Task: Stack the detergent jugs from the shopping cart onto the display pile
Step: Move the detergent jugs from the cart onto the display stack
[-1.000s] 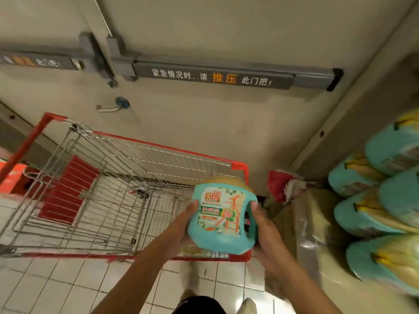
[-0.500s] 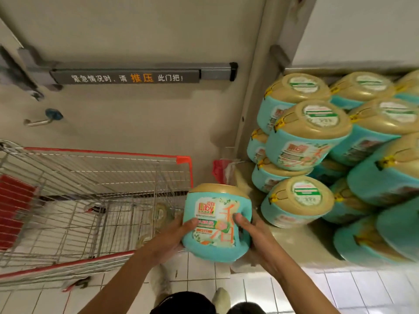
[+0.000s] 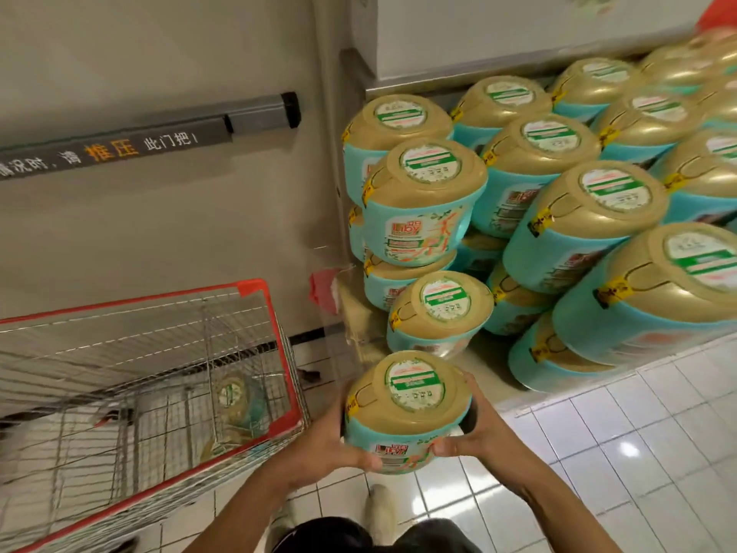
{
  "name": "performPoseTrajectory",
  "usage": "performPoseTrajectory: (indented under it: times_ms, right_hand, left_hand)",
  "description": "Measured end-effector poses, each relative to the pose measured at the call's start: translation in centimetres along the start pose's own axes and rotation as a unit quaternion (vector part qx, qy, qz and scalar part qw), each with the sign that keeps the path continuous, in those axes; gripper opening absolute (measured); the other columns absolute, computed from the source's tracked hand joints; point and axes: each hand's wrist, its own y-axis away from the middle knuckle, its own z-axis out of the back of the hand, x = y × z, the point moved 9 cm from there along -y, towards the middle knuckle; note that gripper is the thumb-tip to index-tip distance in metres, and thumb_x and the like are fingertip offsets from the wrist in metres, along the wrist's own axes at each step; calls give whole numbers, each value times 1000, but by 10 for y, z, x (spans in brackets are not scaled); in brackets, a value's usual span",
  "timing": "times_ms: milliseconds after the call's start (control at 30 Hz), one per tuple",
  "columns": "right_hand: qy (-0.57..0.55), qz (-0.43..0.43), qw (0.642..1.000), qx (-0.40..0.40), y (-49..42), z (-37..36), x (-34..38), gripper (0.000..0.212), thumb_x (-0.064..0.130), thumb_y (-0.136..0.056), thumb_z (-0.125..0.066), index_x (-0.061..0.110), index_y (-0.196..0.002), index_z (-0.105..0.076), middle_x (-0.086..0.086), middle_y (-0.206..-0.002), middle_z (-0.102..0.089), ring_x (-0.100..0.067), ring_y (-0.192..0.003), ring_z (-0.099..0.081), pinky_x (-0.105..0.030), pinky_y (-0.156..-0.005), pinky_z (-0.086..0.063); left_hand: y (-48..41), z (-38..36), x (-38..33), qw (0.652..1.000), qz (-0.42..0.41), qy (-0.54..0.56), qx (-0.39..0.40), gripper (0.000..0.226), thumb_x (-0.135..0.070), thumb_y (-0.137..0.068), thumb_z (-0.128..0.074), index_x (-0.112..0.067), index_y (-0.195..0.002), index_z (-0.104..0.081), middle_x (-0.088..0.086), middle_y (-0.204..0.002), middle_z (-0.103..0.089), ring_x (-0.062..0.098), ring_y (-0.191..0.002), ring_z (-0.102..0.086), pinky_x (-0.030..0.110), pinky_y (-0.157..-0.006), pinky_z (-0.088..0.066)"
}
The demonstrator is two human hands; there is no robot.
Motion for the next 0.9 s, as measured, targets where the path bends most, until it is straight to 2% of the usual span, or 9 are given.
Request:
performPoseTrajectory:
  times_ms: [167, 333, 433, 500, 567, 633, 733, 833, 900]
  right_hand:
    - [28, 26, 999, -18, 8, 19, 5, 111, -4, -73, -93, 27, -160, -32, -3, -156, -54, -24, -144, -52, -34, -109, -52]
    - [41, 31, 997, -62, 13, 36, -3, 127, 12, -70, -100, 37, -166, -21, 12, -164, -44, -13, -153, -40, -31, -121, -41]
    - [4, 39, 992, -119, 19, 46, -16, 130, 25, -67, -102, 42, -167, -20, 16, -167, -40, -9, -156, -34, -36, -126, -33]
    - [-15, 48, 986, -162, 24, 50, -21, 124, 30, -67, -101, 45, -165, -26, 18, -165, -42, -6, -155, -35, -27, -122, -37]
    - [-28, 53, 976, -207, 29, 51, -26, 118, 34, -69, -98, 43, -164, -30, 21, -163, -45, -2, -152, -39, -15, -114, -41]
    - [-38, 58, 965, -251, 36, 51, -31, 111, 36, -70, -94, 38, -164, -34, 21, -161, -46, 0, -149, -42, -11, -108, -44]
    - [-39, 67, 948, -310, 46, 50, -37, 95, 35, -74, -89, 34, -158, -45, 21, -156, -52, 1, -144, -48, -11, -104, -48]
    - [-42, 54, 932, -356, 54, 45, -44, 71, 38, -85, -82, 41, -149, -52, 22, -150, -57, 5, -138, -53, -16, -106, -48]
    - [-33, 31, 924, -380, 58, 43, -48, 67, 45, -92, -77, 43, -152, -49, 23, -152, -54, 12, -136, -50, -25, -111, -44]
  left_hand:
    - [-22, -15, -3, 1000, -17, -21, 15, 120, -17, -69, -99, -60, -153, -25, -27, -148, -53, 2, -138, -54, 24, -106, -53]
    - [-38, -27, -6, 998, -32, -44, 16, 119, -13, -72, -97, -49, -158, -23, -26, -151, -51, 3, -142, -50, 28, -112, -49]
    - [-48, -31, -6, 998, -30, -53, 4, 118, -10, -71, -96, -49, -156, -24, -34, -146, -52, -5, -139, -50, 15, -106, -47]
    - [-55, -34, -9, 997, -40, -61, -1, 113, -6, -72, -95, -49, -153, -27, -39, -144, -52, -11, -136, -50, 9, -103, -46]
    - [-61, -35, -12, 998, -45, -53, -4, 111, -3, -72, -94, -48, -151, -31, -32, -147, -53, -8, -137, -51, 13, -105, -46]
    - [-65, -38, -15, 998, -54, -45, -4, 113, -3, -72, -94, -59, -149, -32, -28, -148, -54, -3, -139, -51, 17, -106, -48]
    - [-67, -42, -21, 996, -74, -51, -6, 114, -9, -71, -94, -76, -140, -33, -38, -143, -52, -9, -137, -49, 13, -104, -47]
    - [-69, -51, -25, 995, -81, -55, -17, 113, -16, -68, -95, -78, -137, -31, -43, -141, -46, -13, -136, -47, 9, -104, -45]
    - [-69, -57, -29, 993, -88, -64, -42, 111, -26, -61, -95, -80, -133, -31, -45, -140, -37, -19, -134, -42, 4, -103, -41]
